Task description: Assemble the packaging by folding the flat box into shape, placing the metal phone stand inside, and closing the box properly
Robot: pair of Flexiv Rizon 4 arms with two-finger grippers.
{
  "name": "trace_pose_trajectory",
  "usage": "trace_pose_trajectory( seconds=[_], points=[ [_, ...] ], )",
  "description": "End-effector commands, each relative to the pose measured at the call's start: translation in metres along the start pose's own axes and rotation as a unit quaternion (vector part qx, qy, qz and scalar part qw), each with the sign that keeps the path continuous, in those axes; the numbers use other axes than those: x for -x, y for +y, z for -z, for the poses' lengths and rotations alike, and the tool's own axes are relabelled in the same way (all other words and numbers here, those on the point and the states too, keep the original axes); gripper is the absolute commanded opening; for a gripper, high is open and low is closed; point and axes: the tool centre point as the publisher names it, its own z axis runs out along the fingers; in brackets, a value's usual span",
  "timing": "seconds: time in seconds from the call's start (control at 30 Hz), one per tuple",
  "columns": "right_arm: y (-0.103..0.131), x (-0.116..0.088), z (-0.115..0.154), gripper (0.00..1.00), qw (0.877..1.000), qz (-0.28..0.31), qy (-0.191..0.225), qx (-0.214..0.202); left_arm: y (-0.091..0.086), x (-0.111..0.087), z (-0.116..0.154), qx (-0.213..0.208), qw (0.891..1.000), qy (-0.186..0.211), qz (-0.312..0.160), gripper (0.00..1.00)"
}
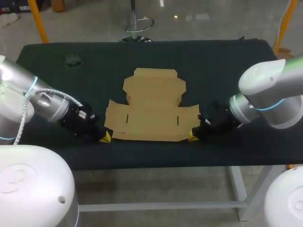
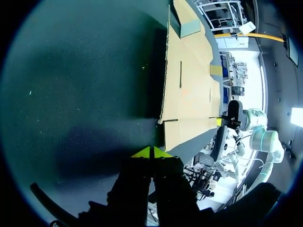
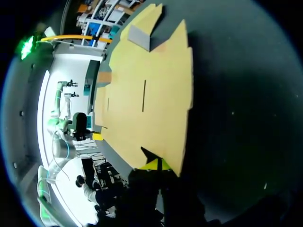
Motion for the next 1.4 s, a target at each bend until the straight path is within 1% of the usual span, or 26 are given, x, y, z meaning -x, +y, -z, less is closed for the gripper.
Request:
trace_pose_trajectory(
  seconds=[0.03, 0.2, 0.3, 0.43, 0.63, 0.9, 1.07, 1.4],
  points=[
    [0.001, 0.000, 0.000, 0.00, 1.000, -0.001, 0.000, -0.003, -0.013, 0.001, -0.007, 0.017, 1.000, 0.003, -0.002, 0.00],
    [0.002, 0.000, -0.001, 0.00, 1.000, -0.001, -0.001, -0.004, -0.016, -0.003, -0.013, 0.025, 1.000, 0.002, -0.007, 0.00],
    [0.002, -0.002, -0.001, 0.00, 1.000, 0.000, -0.002, -0.004, -0.016, -0.006, -0.012, 0.025, 1.000, -0.003, -0.013, 0.00],
    [0.001, -0.004, -0.001, 0.00, 1.000, 0.003, -0.004, -0.004, -0.011, -0.013, -0.014, 0.018, 0.999, -0.019, -0.021, 0.00],
    [0.001, -0.009, -0.001, 0.00, 1.000, 0.009, -0.010, -0.001, -0.008, -0.019, -0.011, 0.009, 0.999, -0.036, -0.029, 0.00],
    [0.002, -0.014, 0.000, 0.00, 1.000, 0.015, -0.015, 0.000, -0.004, -0.027, -0.009, 0.002, 0.998, -0.050, -0.039, 0.00],
    [0.004, -0.015, 0.000, 0.00, 1.000, 0.015, -0.015, 0.002, -0.003, -0.029, -0.011, 0.002, 0.998, -0.056, -0.042, 0.00],
    [0.005, -0.016, 0.009, 0.00, 1.000, 0.012, -0.009, 0.021, -0.001, -0.028, -0.008, -0.002, 0.997, -0.059, -0.041, 0.00]
  ],
)
